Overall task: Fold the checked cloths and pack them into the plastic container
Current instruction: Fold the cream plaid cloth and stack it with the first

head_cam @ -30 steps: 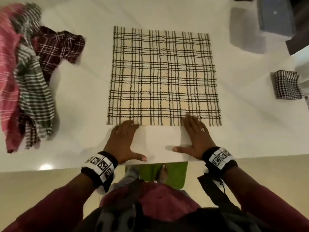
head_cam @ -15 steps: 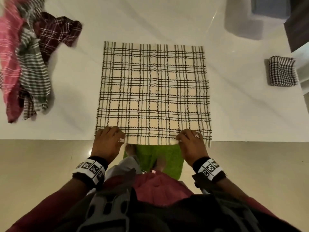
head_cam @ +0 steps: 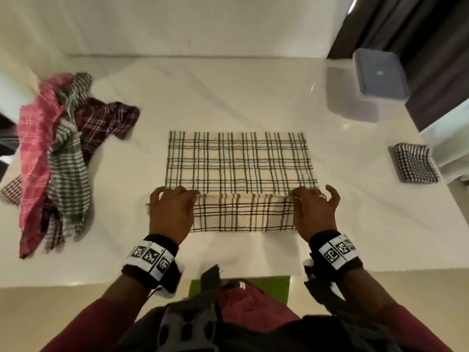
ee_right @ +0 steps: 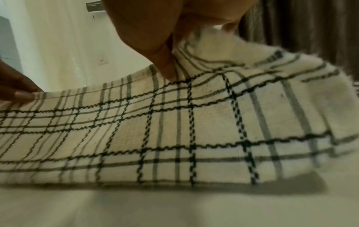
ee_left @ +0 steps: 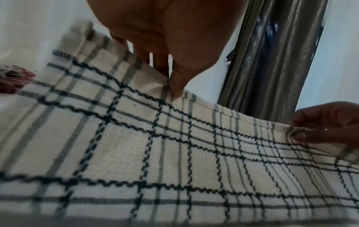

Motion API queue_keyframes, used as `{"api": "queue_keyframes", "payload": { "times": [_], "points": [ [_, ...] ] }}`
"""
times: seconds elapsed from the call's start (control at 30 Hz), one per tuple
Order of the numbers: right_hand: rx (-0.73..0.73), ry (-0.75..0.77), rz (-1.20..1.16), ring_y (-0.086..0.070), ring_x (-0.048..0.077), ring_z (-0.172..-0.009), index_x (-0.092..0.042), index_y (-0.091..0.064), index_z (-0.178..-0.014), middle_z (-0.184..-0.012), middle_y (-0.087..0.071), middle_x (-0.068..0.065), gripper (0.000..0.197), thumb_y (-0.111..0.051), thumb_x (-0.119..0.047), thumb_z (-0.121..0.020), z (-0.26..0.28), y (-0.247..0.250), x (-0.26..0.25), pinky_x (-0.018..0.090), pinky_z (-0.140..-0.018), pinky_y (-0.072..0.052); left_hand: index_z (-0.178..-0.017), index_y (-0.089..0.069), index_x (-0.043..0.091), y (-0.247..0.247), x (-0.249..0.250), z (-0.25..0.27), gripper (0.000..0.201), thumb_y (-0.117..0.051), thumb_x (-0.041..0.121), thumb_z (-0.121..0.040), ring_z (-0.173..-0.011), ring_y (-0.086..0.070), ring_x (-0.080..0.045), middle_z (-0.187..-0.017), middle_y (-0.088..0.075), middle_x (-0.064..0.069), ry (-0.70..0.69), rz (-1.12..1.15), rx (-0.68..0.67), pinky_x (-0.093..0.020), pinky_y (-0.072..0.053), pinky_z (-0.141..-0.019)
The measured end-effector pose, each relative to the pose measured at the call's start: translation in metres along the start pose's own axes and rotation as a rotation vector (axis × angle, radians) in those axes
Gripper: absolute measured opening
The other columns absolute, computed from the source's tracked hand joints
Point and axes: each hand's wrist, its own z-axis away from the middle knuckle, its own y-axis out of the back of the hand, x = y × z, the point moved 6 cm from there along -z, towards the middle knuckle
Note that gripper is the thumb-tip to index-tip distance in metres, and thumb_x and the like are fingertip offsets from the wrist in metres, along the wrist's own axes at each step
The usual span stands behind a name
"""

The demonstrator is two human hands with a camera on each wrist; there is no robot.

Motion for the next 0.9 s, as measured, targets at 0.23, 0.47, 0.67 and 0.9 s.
{"api": "queue_keyframes", "payload": {
  "times": [0.23, 0.47, 0.67, 0.9],
  "points": [
    [-0.122, -0.081, 0.166, -0.061, 0.025, -0.093, -0.023, -0.071, -0.092, -0.092, -0.063, 0.0, 0.041, -0.058, 0.003, -0.063, -0.101, -0.02, 0.006, 0.043, -0.107, -0.006, -0.112, -0.068, 0.023, -0.02, -0.014, -0.111, 0.025, -0.051, 0.018, -0.094, -0.095, -0.057, -0.033, -0.094, -0.059, -0.006, 0.044, 0.059, -0.147, -0.04, -0.031, -0.08],
    [-0.209, -0.096, 0.232, -0.058, 0.022, -0.101, -0.024, -0.068, -0.101, -0.099, -0.062, -0.001, 0.042, -0.054, -0.001, -0.07, -0.172, -0.042, 0.005, 0.041, -0.108, 0.001, -0.116, -0.065, 0.029, -0.052, -0.035, -0.175, 0.028, -0.043, 0.028, -0.098, -0.101, -0.054, -0.029, -0.102, -0.06, -0.003, 0.097, 0.049, -0.242, -0.041, -0.026, -0.087],
    [-0.276, -0.094, 0.277, -0.054, 0.025, -0.103, -0.024, -0.068, -0.098, -0.096, -0.06, -0.001, 0.045, -0.054, 0.003, -0.065, -0.22, -0.078, 0.008, 0.04, -0.101, -0.006, -0.116, -0.067, 0.027, -0.083, -0.057, -0.209, 0.028, -0.045, 0.028, -0.098, -0.103, -0.052, -0.029, -0.098, -0.058, -0.004, 0.173, 0.125, -0.282, -0.039, -0.023, -0.088],
    [-0.37, -0.106, 0.272, -0.046, 0.029, -0.115, -0.021, -0.064, -0.111, -0.105, -0.059, 0.002, 0.052, -0.051, 0.002, -0.067, -0.243, -0.124, 0.018, 0.041, -0.102, -0.006, -0.107, -0.068, 0.029, -0.115, -0.074, -0.232, 0.021, -0.052, 0.03, -0.094, -0.108, -0.052, -0.027, -0.103, -0.06, -0.002, 0.228, 0.147, -0.326, -0.039, -0.022, -0.091]
  ]
}}
